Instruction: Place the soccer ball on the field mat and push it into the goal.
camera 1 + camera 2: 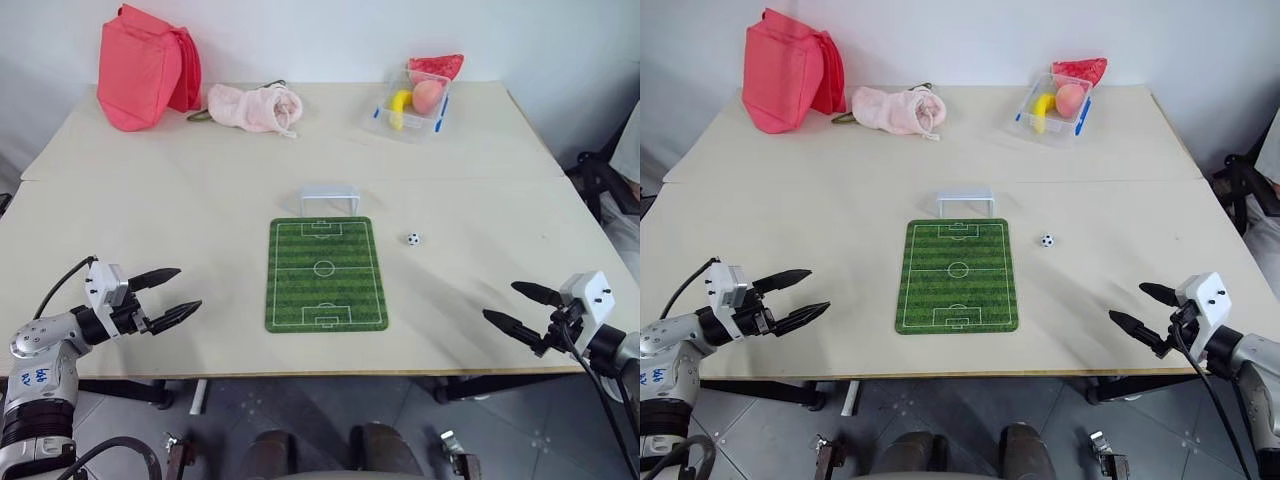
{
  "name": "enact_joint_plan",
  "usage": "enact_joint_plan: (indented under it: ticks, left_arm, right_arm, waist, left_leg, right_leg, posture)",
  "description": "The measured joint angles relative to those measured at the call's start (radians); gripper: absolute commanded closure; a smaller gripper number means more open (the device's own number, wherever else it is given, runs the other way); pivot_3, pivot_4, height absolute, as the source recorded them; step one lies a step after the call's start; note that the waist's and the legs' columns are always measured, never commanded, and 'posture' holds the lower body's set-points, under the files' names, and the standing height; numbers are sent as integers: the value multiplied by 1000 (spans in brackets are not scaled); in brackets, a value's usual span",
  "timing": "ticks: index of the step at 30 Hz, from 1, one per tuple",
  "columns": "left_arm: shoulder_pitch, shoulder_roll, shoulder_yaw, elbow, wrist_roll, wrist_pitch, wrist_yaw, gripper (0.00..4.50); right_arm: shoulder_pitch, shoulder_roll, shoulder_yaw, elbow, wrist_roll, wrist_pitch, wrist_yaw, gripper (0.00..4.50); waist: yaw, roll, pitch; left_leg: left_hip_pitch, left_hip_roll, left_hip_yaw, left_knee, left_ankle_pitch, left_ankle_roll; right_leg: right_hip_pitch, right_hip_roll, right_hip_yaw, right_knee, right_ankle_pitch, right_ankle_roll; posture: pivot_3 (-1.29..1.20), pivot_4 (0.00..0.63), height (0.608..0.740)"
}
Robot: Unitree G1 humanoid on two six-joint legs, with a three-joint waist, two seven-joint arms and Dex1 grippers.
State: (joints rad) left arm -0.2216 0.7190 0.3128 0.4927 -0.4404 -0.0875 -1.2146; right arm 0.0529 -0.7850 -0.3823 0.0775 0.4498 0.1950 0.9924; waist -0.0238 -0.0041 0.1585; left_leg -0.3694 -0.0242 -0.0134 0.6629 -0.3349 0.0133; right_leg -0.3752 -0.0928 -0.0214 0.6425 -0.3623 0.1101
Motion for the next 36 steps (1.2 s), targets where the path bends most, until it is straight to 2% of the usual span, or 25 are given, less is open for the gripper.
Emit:
enact_joint_plan:
  ticks: [8,13,17,21,26,31,36]
  left_arm:
    - [-62,-4,0,31,-1,64,60,0]
    - [-90,-4,-2,14,-1,114,70,0]
    - [-123,-26,-26,-50,-5,154,69,0]
    - [-140,-52,-74,-88,-5,151,41,0]
    - [-181,-98,-123,-112,-28,175,-25,0]
    - [-238,-141,-177,-132,-25,136,-86,0]
    - [-241,-149,-197,-131,-22,117,-113,0]
  right_arm:
    - [2,2,-24,-84,16,41,-51,44]
    - [-18,-15,-25,-133,26,131,-81,44]
    - [-161,-43,4,-155,24,243,-144,44]
    - [-359,-39,109,-125,17,302,-160,44]
    - [-556,19,260,31,-60,282,-141,44]
    - [-778,149,394,367,-185,148,-119,44]
    - [-859,189,439,602,-275,35,-109,44]
  waist:
    - [0,0,0]
    - [0,0,0]
    - [-3,0,0]
    - [-3,2,1]
    - [0,2,2]
    - [-5,1,2]
    - [-6,2,3]
  left_leg:
    - [0,0,0,1,0,0]
    - [0,-1,0,1,0,0]
    - [0,-1,0,3,0,-1]
    - [0,0,-1,2,1,-2]
    - [-3,-1,-2,3,1,-2]
    - [-3,-2,-2,4,1,-1]
    - [-3,-2,-4,3,1,-1]
  right_leg:
    - [0,0,0,1,0,0]
    - [0,0,0,1,0,0]
    - [0,0,0,1,0,0]
    - [-1,0,0,2,0,0]
    - [-1,0,-2,2,0,0]
    - [-1,0,-3,3,1,1]
    - [-1,0,-5,5,1,1]
  posture:
    - [0,150,740]
    - [0,150,740]
    - [0,150,740]
    - [0,150,740]
    - [0,150,740]
    - [0,150,740]
    - [0,150,740]
